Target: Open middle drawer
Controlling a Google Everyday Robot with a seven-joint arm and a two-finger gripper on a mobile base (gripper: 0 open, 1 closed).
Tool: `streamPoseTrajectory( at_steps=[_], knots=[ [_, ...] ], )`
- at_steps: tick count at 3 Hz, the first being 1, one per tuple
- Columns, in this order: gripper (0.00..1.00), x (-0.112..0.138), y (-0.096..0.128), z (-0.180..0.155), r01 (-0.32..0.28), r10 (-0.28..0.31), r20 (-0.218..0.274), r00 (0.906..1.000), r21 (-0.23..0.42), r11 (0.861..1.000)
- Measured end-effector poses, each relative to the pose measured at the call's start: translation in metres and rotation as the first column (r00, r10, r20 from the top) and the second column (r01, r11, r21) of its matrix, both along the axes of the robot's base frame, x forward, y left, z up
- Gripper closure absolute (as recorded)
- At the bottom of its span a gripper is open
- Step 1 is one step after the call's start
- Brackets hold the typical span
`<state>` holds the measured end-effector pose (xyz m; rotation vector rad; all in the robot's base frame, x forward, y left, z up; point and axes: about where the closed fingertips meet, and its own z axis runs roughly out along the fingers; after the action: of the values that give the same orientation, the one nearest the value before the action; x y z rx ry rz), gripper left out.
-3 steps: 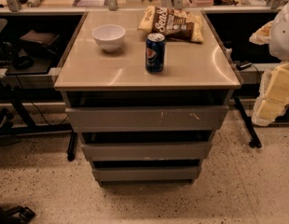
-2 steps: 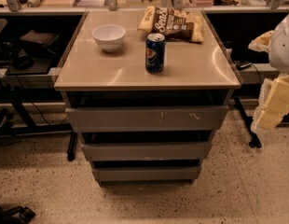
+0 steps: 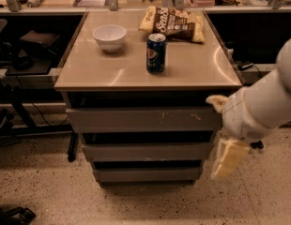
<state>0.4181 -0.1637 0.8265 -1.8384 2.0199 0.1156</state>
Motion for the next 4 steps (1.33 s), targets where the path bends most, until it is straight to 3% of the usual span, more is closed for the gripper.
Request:
streamPoseTrajectory(
  at_steps=[1,2,3,4],
  knots=[
    [0.00,-0.006,0.039,-0.125,-0.040,0.048,-0.127,0.9908,0.065,0.997],
    [0.00,-0.022,0.041,-0.179,-0.013,0.030,-0.186,0.9821,0.093,0.996],
    [0.00,-0.018,0.041,-0.164,-0.019,0.033,-0.166,0.9856,0.085,0.996],
    [0.00,-0.002,0.049,-0.178,0.019,-0.011,-0.123,0.9924,0.066,0.998]
  ],
)
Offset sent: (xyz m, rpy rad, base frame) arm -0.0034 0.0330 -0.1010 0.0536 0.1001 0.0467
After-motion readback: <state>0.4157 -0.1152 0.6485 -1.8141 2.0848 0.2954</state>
